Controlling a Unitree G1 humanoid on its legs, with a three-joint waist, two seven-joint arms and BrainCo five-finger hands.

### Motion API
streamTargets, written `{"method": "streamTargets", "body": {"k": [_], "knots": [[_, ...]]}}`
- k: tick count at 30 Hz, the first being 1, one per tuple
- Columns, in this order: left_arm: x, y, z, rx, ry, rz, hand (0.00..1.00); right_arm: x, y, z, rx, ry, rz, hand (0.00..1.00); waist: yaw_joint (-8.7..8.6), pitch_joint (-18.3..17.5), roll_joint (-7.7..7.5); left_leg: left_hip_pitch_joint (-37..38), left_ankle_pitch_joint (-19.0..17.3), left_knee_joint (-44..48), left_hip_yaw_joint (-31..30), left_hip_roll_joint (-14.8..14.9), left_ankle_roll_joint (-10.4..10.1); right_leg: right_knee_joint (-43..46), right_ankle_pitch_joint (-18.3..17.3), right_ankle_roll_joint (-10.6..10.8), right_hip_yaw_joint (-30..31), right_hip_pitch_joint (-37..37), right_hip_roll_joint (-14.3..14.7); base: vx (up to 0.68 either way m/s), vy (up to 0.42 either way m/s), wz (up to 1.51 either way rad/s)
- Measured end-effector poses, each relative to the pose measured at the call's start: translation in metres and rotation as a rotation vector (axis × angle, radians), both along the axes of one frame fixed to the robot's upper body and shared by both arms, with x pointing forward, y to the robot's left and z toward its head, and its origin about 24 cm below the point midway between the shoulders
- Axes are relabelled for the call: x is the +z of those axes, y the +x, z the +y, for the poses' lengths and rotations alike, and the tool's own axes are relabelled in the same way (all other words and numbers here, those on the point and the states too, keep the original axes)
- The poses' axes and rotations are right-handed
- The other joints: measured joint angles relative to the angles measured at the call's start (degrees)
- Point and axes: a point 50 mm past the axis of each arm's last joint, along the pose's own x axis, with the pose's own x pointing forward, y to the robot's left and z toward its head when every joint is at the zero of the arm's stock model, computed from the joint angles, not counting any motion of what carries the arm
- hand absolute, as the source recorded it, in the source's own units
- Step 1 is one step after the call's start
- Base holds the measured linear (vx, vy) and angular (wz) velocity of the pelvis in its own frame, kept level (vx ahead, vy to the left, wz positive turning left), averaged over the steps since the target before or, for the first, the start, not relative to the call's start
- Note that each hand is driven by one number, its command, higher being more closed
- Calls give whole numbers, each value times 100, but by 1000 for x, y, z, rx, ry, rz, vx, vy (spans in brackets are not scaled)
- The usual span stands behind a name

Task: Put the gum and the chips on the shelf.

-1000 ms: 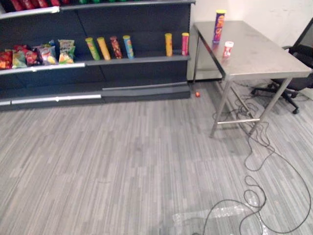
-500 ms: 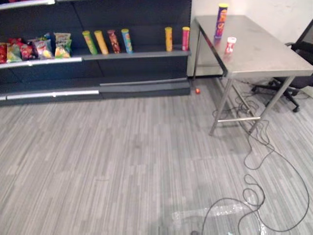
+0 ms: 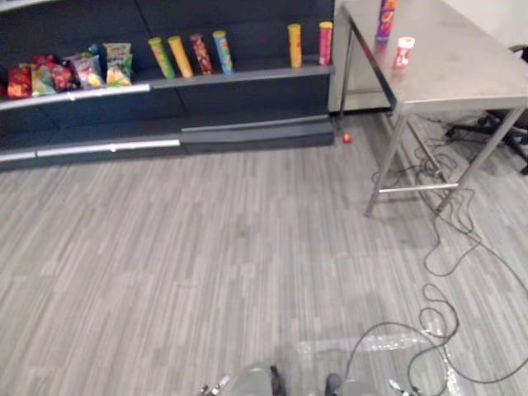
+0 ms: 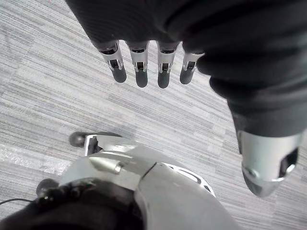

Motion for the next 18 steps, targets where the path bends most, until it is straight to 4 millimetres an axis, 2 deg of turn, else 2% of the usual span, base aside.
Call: {"method": "streamTargets", "body": {"k": [2, 3, 5, 6, 7, 8, 9, 10, 11, 13, 14, 15, 16, 17, 18], "knots": [[1, 1, 0, -3, 2, -15, 0, 1, 7, 1, 4, 0, -15, 0, 31, 2, 13, -94, 292, -1052, -153, -56, -11, -51, -55, 93, 52, 15, -89, 189, 128, -5], [1, 3, -1, -4, 0, -21, 0, 1, 10, 1, 7, 0, -23, 0, 47, 11, 60, -92, 643, -1816, -295, -50, -48, -114, -104, 164, 70, 96, -108, 221, 141, -10], [1, 6, -8, 17, -15, -44, 0, 2, 14, 1, 21, -7, -31, 0, 163, 25, 209, -96, 946, -2662, -443, 129, -96, -173, -253, 309, 214, 259, -88, 405, 285, -31], [1, 6, -10, 28, -21, -47, 0, 3, 17, 1, 26, -9, -37, 0, 221, 34, 289, -119, 957, -2750, -433, 236, -104, -207, -310, 383, 306, 371, -75, 629, 489, -54], [0, 4, -11, 32, -23, -43, 0, 3, 18, 0, 25, -11, -39, 0, 244, 31, 313, -121, 1443, -2584, -367, 272, -92, -303, -404, 489, 449, 553, -147, 462, 376, -59], [0, 4, -10, 33, -22, -45, 0, 4, 22, 1, 27, -8, -49, 0, 281, -25, 257, -112, 1610, -2367, -334, 127, 46, -388, -467, 501, 599, 638, -325, 495, 396, -55], [1, 4, -7, 37, -13, -48, 0, 4, 27, 6, 31, 4, -61, 0, 280, -36, 134, -111, 1430, -2201, -212, 30, 208, -447, -502, 426, 685, 672, -465, 403, 254, -53], [2, 5, -1, 36, 5, -52, 0, 3, 34, 15, 37, 29, -80, 0, 256, -113, -14, -215, 1113, -1951, -38, -105, 306, -431, -247, 435, 842, 595, -629, 513, 320, -41], [3, 6, 1, 30, 10, -50, 0, 3, 36, 21, 35, 42, -87, 0, 256, -154, -49, -253, 972, -1727, 75, -185, 432, -354, 21, 614, 1037, 501, -769, 486, 302, -34], [2, 5, 2, 27, 13, -46, 0, 1, 33, 22, 26, 50, -78, 0, 263, -213, -74, -173, 818, -1663, 253, -310, 649, -128, 261, 677, 1260, 398, -891, 493, 318, -21], [2, 4, 3, 24, 16, -43, 0, 1, 30, 19, 5, 48, -74, 0, 264, -225, -59, 67, 747, -1749, 329, -429, 752, 449, 529, 761, 1391, 207, -966, 428, 259, -24], [2, 3, 2, 21, 16, -37, 0, 1, 29, 18, -4, 48, -73, 0, 264, -227, -50, 212, 722, -1823, 368, -462, 785, 814, 650, 752, 1470, 79, -975, 387, 243, -30], [2, 0, 3, 13, 18, -28, 0, 1, 26, 17, -17, 48, -71, 0, 249, -239, -37, 559, 634, -1999, 385, -524, 812, 1700, 1048, 695, 1500, -225, -979, 445, 284, -20], [1, 0, 1, -14, 19, -23, 0, 2, 25, 14, -23, 39, -78, 0, 208, -242, -27, 950, 492, -2185, 380, -588, 856, 2593, 1639, 627, 1450, -548, -1017, 434, 275, -8], [1, 0, 0, -28, 18, -22, 0, 2, 25, 13, -22, 32, -78, 0, 171, -243, -28, 1116, 407, -2260, 374, -616, 895, 3019, 1790, 622, 1434, -675, -1040, 362, 197, 15]]}}
